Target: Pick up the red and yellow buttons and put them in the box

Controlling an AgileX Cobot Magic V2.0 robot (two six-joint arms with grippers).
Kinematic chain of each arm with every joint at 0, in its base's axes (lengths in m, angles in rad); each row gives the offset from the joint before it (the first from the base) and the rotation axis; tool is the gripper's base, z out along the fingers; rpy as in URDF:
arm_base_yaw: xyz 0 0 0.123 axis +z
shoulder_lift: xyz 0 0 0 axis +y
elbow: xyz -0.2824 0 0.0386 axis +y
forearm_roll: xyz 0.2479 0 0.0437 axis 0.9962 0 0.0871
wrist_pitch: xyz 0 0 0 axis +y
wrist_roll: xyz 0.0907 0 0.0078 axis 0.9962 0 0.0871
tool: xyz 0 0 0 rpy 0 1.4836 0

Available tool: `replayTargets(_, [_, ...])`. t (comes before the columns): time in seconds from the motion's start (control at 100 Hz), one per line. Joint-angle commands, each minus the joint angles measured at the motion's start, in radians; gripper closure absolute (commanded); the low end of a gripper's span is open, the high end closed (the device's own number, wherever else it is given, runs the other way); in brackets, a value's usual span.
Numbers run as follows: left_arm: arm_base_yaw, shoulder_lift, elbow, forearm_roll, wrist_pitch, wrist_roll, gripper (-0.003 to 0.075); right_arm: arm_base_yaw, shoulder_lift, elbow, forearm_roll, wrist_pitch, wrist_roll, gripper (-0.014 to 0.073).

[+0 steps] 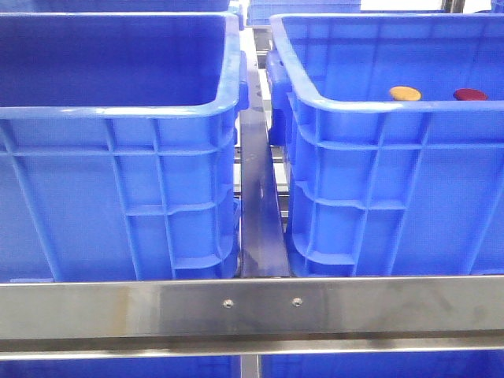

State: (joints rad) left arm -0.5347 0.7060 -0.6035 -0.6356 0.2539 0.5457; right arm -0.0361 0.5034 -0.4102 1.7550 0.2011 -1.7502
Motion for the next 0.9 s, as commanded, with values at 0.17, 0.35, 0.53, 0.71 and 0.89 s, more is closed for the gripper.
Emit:
replayTargets(0.17, [-0.008,-0.232,0.122,-0.01,-0.075,-0.007,0.074,0.0,-0.255,0.103,0.023,0.03,-0.006,0.0651])
replayTargets(0.35, [-0.008,-0.297,0.158,-0.009,-0.068,-0.006,0.074,0.0,-0.312,0.157,0.024,0.044,-0.006,0.0651])
replayTargets(0.53, [-0.008,-0.296,0.158,-0.009,-0.068,-0.006,0.074,0.0,-0.31,0.166,0.025,0.053,-0.006,0.0651])
replayTargets(0.71, [-0.008,-0.294,0.158,-0.009,-0.068,-0.006,0.074,0.0,-0.31,0.166,0.025,0.052,-0.006,0.0651])
replayTargets(0.89, [-0.008,-0.294,0.158,-0.009,-0.068,-0.006,0.074,0.0,-0.31,0.166,0.025,0.052,-0.006,0.0651])
